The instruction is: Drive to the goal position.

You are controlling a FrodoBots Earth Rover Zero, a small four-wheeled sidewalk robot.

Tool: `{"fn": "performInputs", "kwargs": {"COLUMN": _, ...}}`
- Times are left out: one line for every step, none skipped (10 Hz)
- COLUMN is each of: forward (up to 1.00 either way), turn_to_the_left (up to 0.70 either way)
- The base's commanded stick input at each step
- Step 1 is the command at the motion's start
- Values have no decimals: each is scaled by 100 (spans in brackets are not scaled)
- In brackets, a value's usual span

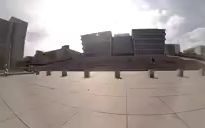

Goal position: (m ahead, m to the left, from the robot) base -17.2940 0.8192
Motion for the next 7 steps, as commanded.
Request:
{"fn": "performInputs", "kwargs": {"forward": 0, "turn_to_the_left": 0}}
{"fn": "performInputs", "kwargs": {"forward": 0, "turn_to_the_left": 0}}
{"fn": "performInputs", "kwargs": {"forward": 5, "turn_to_the_left": 0}}
{"fn": "performInputs", "kwargs": {"forward": 8, "turn_to_the_left": 0}}
{"fn": "performInputs", "kwargs": {"forward": 50, "turn_to_the_left": 0}}
{"fn": "performInputs", "kwargs": {"forward": 67, "turn_to_the_left": 0}}
{"fn": "performInputs", "kwargs": {"forward": 65, "turn_to_the_left": -12}}
